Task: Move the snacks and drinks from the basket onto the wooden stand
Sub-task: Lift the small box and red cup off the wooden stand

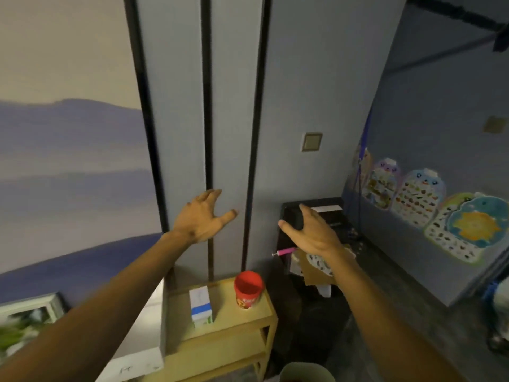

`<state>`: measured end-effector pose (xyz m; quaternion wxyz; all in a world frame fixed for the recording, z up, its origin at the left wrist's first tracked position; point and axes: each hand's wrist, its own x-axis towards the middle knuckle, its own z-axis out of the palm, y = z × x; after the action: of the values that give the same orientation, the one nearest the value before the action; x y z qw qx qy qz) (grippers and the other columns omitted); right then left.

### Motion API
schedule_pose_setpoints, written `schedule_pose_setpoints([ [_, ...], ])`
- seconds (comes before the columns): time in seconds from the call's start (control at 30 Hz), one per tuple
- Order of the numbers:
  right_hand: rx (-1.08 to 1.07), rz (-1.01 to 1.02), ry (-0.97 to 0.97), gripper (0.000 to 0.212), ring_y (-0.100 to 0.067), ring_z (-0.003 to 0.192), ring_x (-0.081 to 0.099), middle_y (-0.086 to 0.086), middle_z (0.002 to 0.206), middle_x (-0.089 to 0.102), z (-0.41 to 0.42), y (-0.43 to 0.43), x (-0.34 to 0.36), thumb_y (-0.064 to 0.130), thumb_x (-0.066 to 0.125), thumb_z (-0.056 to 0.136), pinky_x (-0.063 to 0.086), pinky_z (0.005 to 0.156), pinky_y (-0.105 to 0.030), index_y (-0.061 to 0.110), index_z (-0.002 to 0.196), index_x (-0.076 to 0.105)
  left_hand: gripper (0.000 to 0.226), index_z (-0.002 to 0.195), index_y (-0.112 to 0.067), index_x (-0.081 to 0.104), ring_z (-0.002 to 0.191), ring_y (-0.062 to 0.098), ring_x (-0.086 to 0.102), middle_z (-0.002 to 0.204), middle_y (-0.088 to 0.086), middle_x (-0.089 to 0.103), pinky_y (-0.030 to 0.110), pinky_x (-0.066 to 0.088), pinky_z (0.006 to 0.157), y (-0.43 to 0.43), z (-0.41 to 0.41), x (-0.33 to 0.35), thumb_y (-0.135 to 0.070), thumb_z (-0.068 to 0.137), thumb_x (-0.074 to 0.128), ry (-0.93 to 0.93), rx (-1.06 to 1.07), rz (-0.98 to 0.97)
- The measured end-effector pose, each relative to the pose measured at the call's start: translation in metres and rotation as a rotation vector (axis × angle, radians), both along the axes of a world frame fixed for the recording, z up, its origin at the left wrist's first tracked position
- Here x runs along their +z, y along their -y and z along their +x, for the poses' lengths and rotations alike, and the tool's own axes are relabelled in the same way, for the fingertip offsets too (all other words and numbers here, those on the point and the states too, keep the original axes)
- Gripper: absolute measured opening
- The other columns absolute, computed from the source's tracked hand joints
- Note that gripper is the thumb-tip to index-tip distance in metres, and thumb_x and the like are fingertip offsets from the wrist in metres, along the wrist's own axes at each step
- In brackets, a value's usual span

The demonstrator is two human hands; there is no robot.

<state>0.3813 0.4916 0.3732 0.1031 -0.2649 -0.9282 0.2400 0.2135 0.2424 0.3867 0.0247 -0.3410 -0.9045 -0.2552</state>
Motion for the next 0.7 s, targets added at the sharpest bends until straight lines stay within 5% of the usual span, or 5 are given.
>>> schedule_pose_setpoints([
  [0.43,0.200,0.019,0.221,0.110,-0.036,0.162,0.023,-0.008,0.180,0.014,-0.122,0.046,-0.077,0.083,0.055,0.092,0.032,0.124,-0.057,0.022,0.172,0.012,0.101,0.163,-0.027,0.027,0.150,0.037,0.039,0.170,0.006,0.030,0.058,0.041,0.115,0.043,-0.051,-0.100,-0.091,0.085,0.040,0.185,0.242,0.015],
  [0.7,0.288,-0.044,0.343,0.115,-0.036,0.161,0.026,-0.008,0.179,0.016,-0.169,0.013,-0.197,0.091,0.055,0.085,0.035,0.123,-0.058,0.026,0.171,0.014,0.111,0.161,-0.028,0.031,0.151,0.033,0.038,0.169,0.002,0.032,0.059,0.040,0.117,0.005,-0.068,-0.220,-0.101,0.077,0.030,0.312,0.406,-0.059],
])
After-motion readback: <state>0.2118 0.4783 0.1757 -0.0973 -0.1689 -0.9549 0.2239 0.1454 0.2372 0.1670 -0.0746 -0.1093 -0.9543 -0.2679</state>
